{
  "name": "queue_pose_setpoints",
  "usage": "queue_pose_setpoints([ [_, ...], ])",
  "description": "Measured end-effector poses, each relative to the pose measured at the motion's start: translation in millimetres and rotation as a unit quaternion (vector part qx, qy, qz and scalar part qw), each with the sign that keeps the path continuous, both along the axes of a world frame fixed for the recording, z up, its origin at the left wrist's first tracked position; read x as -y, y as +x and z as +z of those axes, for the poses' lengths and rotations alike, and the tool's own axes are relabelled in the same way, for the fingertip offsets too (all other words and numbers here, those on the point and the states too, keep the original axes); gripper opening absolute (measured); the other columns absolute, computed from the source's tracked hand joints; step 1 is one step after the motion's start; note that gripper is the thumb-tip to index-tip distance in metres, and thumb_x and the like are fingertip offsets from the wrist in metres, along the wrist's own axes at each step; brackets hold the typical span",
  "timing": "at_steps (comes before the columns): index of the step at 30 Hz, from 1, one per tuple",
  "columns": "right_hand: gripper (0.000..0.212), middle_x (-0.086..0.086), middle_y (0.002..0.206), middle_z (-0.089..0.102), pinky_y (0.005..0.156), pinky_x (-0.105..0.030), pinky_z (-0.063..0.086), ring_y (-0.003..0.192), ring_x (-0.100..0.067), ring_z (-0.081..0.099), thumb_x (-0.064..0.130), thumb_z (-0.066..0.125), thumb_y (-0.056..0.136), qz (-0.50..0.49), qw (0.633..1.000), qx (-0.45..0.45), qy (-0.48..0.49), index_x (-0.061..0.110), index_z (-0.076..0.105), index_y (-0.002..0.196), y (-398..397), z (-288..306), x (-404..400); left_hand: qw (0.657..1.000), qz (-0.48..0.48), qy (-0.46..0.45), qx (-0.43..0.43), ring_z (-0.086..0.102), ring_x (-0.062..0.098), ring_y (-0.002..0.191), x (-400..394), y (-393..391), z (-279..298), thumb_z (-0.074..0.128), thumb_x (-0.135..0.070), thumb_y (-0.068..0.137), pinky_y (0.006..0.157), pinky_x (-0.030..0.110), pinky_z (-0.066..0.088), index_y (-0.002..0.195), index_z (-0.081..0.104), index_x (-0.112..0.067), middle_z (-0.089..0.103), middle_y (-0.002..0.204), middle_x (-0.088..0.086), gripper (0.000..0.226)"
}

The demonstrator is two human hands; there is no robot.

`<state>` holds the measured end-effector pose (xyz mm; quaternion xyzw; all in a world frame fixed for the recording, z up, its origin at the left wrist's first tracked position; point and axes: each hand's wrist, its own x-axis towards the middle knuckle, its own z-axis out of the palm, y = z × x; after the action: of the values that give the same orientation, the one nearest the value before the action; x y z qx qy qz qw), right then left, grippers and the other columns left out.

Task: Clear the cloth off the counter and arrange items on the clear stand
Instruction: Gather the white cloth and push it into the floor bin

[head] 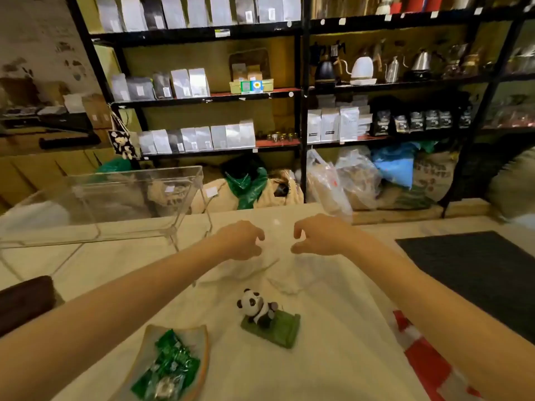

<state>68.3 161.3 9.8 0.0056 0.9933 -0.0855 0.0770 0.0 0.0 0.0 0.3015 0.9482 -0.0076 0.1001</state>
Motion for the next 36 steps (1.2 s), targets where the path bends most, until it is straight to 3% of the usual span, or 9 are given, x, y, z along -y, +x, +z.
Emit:
queue_pose_setpoints([
  [5,0.046,-0.005,0.113,0.059,0.071,-0.031,0.040,0.102,-0.024,0.054,0.048,0.059,0.080,0.016,1.000,0.016,-0.003,0.018,0.056,0.115,-0.2,-28.3,7.3,0.998,0.027,-0.039,0.051,0.041,0.028,0.126,4.0,0.1,-18.9,0.054,-0.024,0.088,0.102,0.033,0.036,0.137,0.040,-0.022,0.042,0.138,0.012,0.051],
  [10,0.032,-0.004,0.108,0.060,0.066,-0.030,0.038,0.092,-0.021,0.054,0.037,0.061,0.079,0.028,0.999,-0.022,0.000,0.021,0.060,0.107,-0.4,-35.9,11.3,1.000,0.023,-0.004,0.014,0.046,0.027,0.121,8.4,-0.2,-21.4,0.054,-0.011,0.086,0.098,0.031,0.038,0.130,0.050,-0.017,0.050,0.133,0.012,0.044],
  [13,0.025,-0.004,0.107,0.062,0.066,-0.030,0.038,0.086,-0.018,0.050,0.024,0.057,0.083,0.034,0.998,-0.043,-0.018,0.021,0.062,0.108,1.2,-36.3,13.6,0.999,0.031,0.016,0.002,0.054,0.026,0.114,9.7,0.8,-22.3,0.052,-0.005,0.085,0.096,0.030,0.043,0.123,0.058,-0.013,0.059,0.127,0.011,0.039],
  [17,0.024,-0.006,0.108,0.064,0.068,-0.030,0.040,0.096,-0.022,0.056,0.015,0.055,0.084,0.045,0.997,-0.052,-0.039,0.018,0.065,0.105,5.8,-35.7,15.4,0.999,0.040,0.018,-0.010,0.059,0.028,0.107,10.2,2.2,-20.5,0.054,-0.001,0.083,0.095,0.032,0.049,0.111,0.066,-0.006,0.065,0.118,0.014,0.031],
  [22,0.024,-0.007,0.111,0.063,0.072,-0.030,0.042,0.099,-0.023,0.055,0.015,0.052,0.087,0.044,0.995,-0.081,-0.046,0.016,0.063,0.108,10.8,-31.4,11.3,0.998,0.048,0.034,-0.032,0.061,0.028,0.102,12.2,10.4,-6.6,0.054,-0.001,0.083,0.092,0.029,0.049,0.107,0.068,-0.006,0.066,0.115,0.013,0.028],
  [31,0.020,-0.007,0.104,0.064,0.070,-0.029,0.045,0.083,-0.015,0.050,0.013,0.055,0.085,0.065,0.977,-0.159,-0.126,0.013,0.063,0.104,39.1,-2.0,9.0,0.992,0.078,0.056,-0.077,0.062,0.025,0.102,32.7,51.6,38.4,0.053,-0.002,0.084,0.094,0.028,0.046,0.109,0.068,-0.006,0.069,0.113,0.011,0.029],
  [36,0.020,-0.004,0.100,0.063,0.075,-0.029,0.047,0.088,-0.017,0.056,0.015,0.056,0.086,0.071,0.973,-0.175,-0.130,0.016,0.064,0.105,85.6,11.2,20.6,0.990,0.070,0.070,-0.096,0.054,0.016,0.083,49.3,99.7,61.0,0.053,-0.005,0.084,0.081,0.022,0.043,0.109,0.067,-0.005,0.070,0.110,0.010,0.028],
])
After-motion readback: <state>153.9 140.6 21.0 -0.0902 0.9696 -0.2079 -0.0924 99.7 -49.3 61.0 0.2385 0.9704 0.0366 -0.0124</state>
